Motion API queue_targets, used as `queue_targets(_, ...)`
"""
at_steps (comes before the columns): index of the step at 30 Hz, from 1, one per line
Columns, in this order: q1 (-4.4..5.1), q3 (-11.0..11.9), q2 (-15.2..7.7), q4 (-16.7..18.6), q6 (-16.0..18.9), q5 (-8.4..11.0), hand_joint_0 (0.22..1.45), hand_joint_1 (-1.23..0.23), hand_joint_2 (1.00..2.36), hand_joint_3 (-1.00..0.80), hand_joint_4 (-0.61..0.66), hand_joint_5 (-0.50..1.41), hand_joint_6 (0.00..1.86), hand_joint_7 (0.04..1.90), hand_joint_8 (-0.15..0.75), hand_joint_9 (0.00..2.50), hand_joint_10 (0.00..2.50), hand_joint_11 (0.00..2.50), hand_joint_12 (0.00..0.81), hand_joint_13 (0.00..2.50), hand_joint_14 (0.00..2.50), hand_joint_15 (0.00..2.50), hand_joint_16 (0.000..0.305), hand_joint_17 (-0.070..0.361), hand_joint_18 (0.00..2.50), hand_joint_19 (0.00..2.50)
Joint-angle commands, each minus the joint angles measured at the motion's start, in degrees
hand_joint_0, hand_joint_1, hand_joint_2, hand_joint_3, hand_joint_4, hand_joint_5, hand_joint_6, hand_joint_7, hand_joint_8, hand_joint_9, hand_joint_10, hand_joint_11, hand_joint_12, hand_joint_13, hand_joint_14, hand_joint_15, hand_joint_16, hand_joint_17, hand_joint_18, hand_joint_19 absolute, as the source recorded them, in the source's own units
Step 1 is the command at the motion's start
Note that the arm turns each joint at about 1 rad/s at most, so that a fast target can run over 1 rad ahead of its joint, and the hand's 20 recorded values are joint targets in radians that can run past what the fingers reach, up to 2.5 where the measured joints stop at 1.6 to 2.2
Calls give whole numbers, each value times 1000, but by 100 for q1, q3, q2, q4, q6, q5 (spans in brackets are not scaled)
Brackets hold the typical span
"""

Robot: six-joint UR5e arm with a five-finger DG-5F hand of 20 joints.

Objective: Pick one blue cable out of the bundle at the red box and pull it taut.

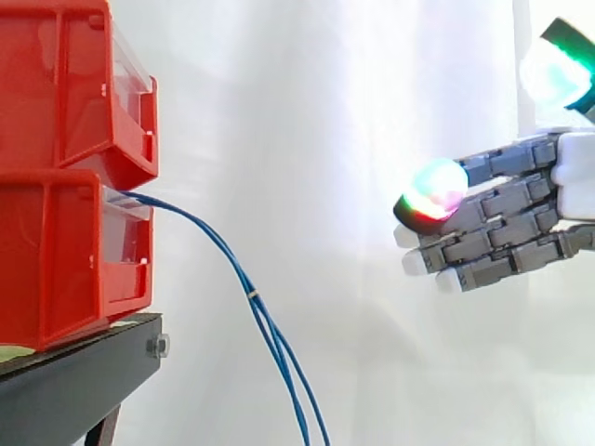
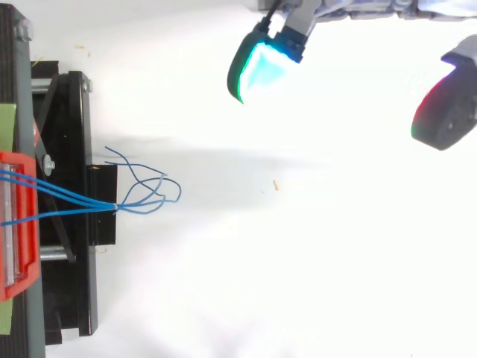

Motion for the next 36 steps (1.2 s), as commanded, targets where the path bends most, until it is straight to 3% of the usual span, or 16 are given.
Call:
queue_targets(1,6,-4,-185,102,30,-2,359,-449,1000,-500,345,-203,501,735,288,0,1,0,436,0,1,75,79,178,0,80)
queue_targets(4,6,5,-282,216,74,-2,363,-429,1000,-500,343,-203,502,736,292,0,1,0,436,0,1,75,79,177,0,85)
queue_targets(9,6,5,-572,761,364,33,369,-418,1000,-500,345,-201,502,735,295,0,1,0,436,0,0,73,78,176,0,91)
queue_targets(14,15,-4,-651,919,390,77,375,-423,1000,-500,345,-200,502,733,293,0,1,0,432,0,1,73,78,175,0,90)
queue_targets(19,67,-4,-660,919,338,323,377,-430,1000,-500,346,-199,501,731,293,0,0,0,431,0,1,71,77,174,0,81)
queue_targets(21,76,-4,-844,1016,373,525,379,-435,1000,-500,345,-199,501,730,295,0,0,0,429,0,1,70,77,174,0,81)
queue_targets(24,76,-4,-967,1209,425,613,382,-442,1000,-500,345,-199,502,730,296,0,1,0,428,0,1,72,77,173,0,81)
queue_targets(28,138,40,-1380,2132,575,675,391,-461,1000,-500,341,-198,502,729,295,0,0,0,422,0,1,72,76,171,0,90)
queue_targets(36,252,199,-1706,2343,549,701,398,-501,1000,-500,345,-196,502,730,297,20,0,0,420,0,1,70,75,170,0,87)
